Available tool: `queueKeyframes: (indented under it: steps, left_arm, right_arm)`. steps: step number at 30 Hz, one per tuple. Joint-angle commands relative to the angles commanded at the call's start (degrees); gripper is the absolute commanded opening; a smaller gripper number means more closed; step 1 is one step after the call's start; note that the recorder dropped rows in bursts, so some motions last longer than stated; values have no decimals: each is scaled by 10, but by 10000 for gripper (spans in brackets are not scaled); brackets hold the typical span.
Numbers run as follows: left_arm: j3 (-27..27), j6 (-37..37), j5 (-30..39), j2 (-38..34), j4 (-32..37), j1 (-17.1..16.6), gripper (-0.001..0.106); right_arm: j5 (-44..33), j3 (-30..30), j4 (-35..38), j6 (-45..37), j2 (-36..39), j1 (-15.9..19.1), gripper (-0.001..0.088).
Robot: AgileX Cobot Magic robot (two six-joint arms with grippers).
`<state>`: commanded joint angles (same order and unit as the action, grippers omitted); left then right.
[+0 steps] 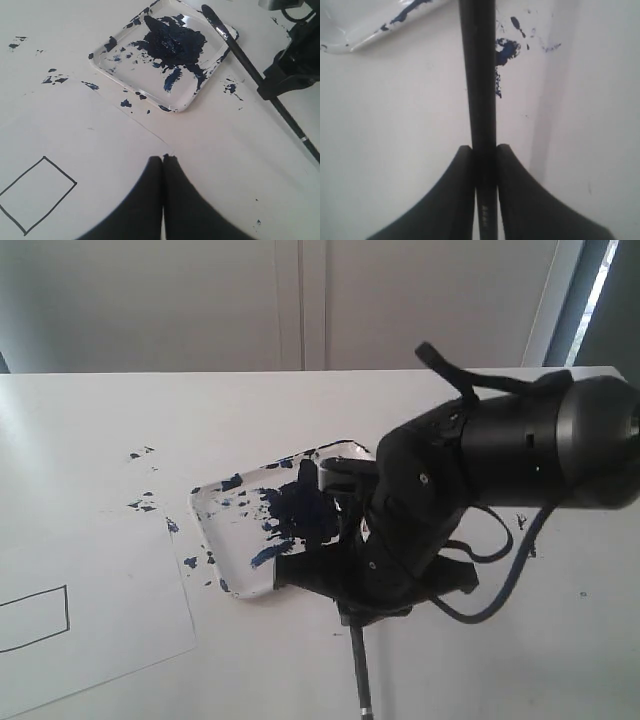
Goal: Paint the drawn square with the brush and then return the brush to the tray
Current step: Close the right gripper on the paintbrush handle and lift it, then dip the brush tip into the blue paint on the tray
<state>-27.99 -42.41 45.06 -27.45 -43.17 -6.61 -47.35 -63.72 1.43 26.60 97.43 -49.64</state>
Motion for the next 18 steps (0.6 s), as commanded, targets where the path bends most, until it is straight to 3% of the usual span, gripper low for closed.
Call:
queueKeyframes:
  steps: [6,11,18]
  left_arm:
    - [0,0,0,0,0,0,0]
    - [0,0,1,0,0,0,0]
    - [0,0,3,0,0,0,0]
  right_arm:
    - [-91,-65,-14,-99,0,36,0]
    - [-133,-68,-75,-139,22,57,0]
    - [-137,-70,-75,-206,83,63,0]
